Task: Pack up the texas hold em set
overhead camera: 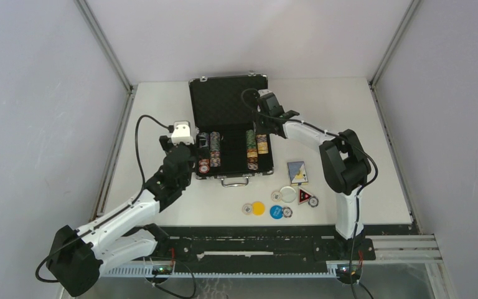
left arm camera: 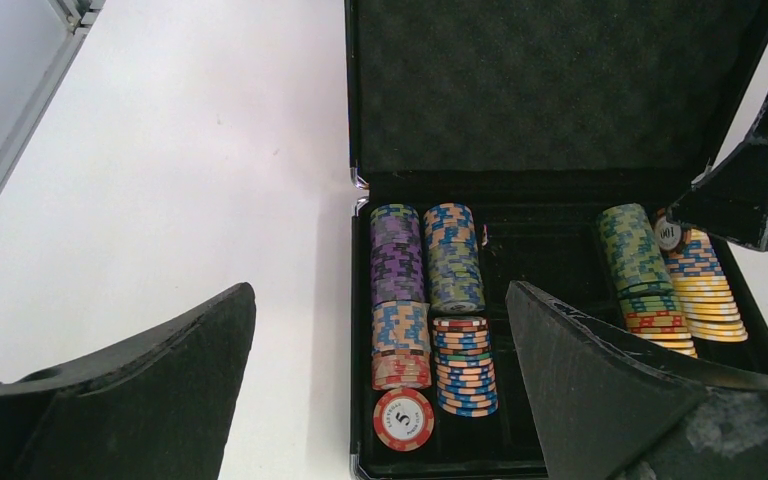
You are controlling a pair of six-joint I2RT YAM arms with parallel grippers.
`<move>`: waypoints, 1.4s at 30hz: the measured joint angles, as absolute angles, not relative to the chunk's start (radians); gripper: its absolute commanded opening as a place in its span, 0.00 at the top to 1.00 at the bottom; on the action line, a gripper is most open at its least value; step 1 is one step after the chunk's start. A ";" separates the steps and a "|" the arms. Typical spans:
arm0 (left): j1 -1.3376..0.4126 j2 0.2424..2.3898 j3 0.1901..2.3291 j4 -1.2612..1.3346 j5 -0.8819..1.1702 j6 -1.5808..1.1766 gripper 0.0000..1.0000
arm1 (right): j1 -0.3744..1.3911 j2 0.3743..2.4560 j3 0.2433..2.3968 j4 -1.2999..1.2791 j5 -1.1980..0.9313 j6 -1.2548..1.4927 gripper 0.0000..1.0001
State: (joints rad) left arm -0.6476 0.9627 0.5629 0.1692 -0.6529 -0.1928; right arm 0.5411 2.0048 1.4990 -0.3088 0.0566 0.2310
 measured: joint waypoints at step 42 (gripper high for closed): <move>-0.514 1.028 0.627 -0.087 -0.598 -0.437 0.00 | 0.819 1.595 0.978 -0.241 0.080 0.351 1.00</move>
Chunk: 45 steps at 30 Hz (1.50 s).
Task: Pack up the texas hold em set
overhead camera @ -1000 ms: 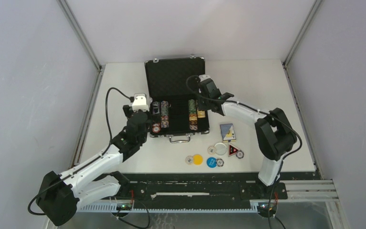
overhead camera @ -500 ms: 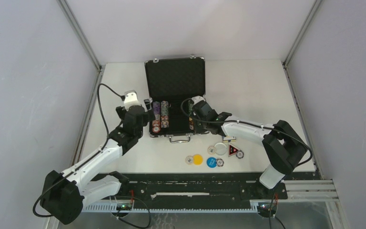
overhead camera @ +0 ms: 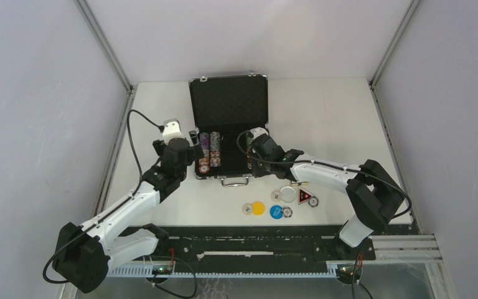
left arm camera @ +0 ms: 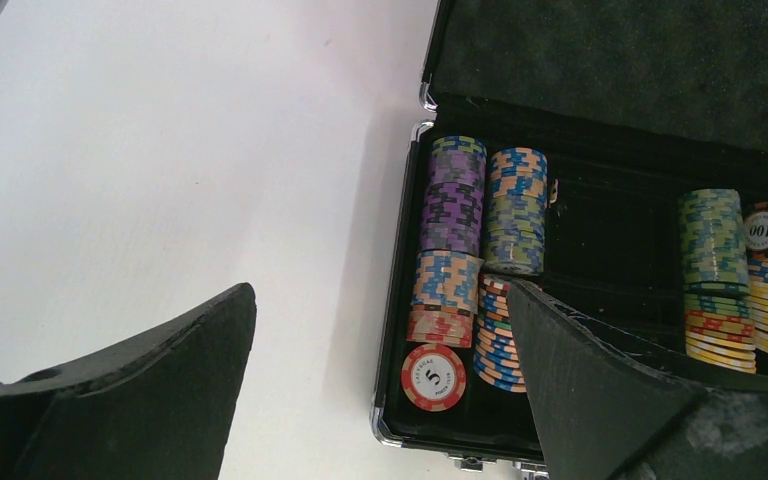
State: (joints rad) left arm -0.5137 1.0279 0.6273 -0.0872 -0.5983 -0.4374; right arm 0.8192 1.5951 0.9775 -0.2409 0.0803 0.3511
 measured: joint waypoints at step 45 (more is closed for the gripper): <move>-0.510 1.044 0.627 -0.109 -0.603 -0.435 0.00 | 0.707 1.702 0.995 -0.184 -0.005 0.354 1.00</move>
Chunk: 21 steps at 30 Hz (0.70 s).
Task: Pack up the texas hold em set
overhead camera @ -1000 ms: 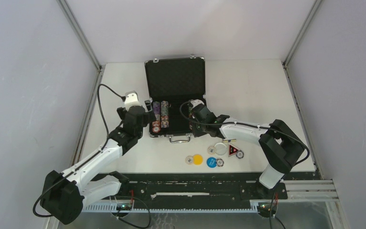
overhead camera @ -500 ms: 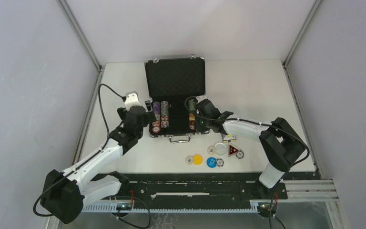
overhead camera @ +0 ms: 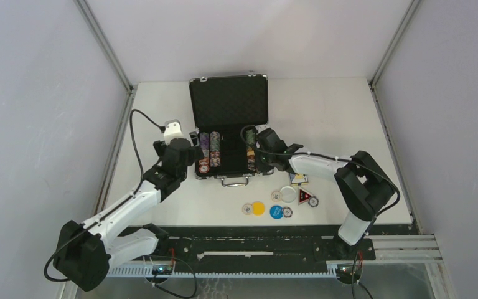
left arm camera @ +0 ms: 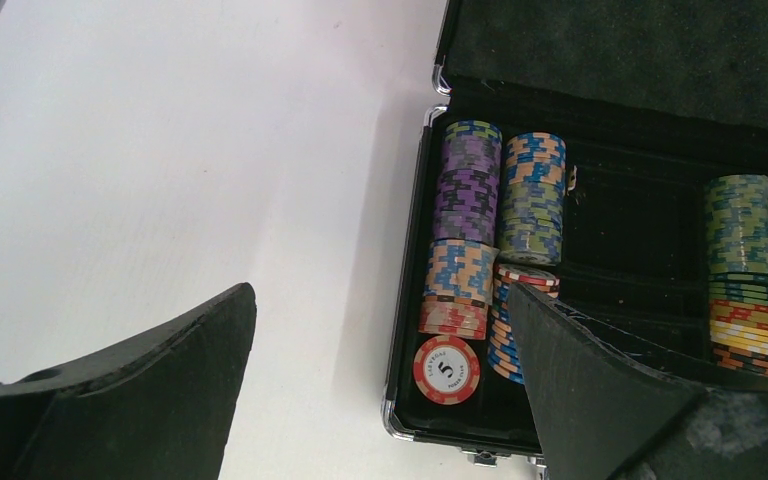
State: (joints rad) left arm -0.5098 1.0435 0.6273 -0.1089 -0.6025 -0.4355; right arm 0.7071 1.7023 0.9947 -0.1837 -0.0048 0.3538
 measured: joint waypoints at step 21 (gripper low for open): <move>-0.509 1.060 0.627 -0.115 -0.607 -0.427 0.00 | 0.675 1.765 1.109 -0.182 0.007 0.326 1.00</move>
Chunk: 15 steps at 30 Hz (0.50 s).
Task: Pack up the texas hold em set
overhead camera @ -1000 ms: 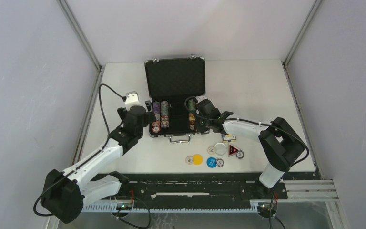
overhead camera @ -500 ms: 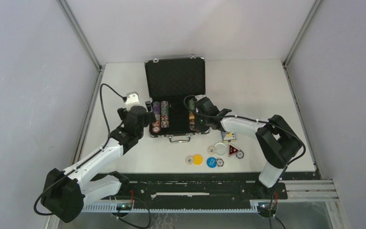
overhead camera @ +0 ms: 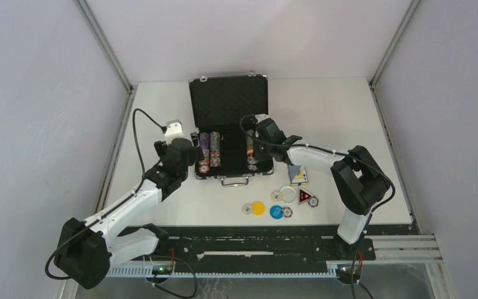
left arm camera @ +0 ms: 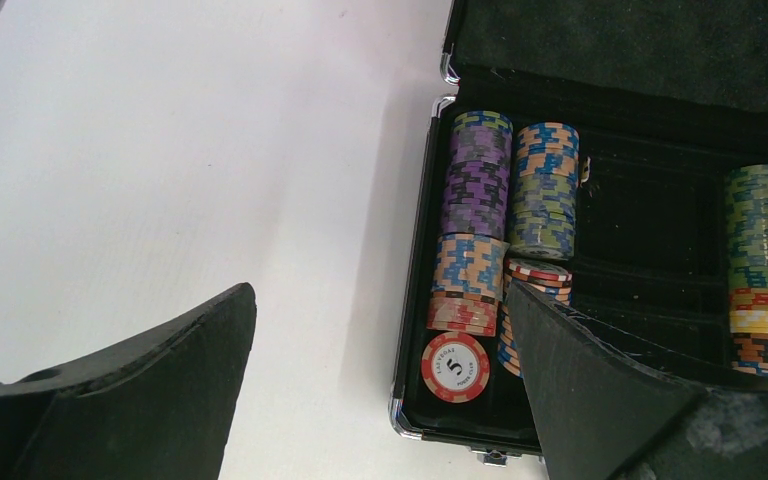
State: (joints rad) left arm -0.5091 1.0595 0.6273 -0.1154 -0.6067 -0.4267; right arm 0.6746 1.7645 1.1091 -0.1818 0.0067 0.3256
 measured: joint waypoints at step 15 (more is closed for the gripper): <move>-0.509 1.062 0.627 -0.116 -0.605 -0.426 0.00 | 0.687 1.715 1.109 -0.193 0.022 0.319 1.00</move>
State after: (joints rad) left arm -0.5091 1.0622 0.6273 -0.1158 -0.6052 -0.4263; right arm 0.6872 1.7145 1.1088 -0.1932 0.0216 0.3187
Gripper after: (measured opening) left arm 0.997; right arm 0.004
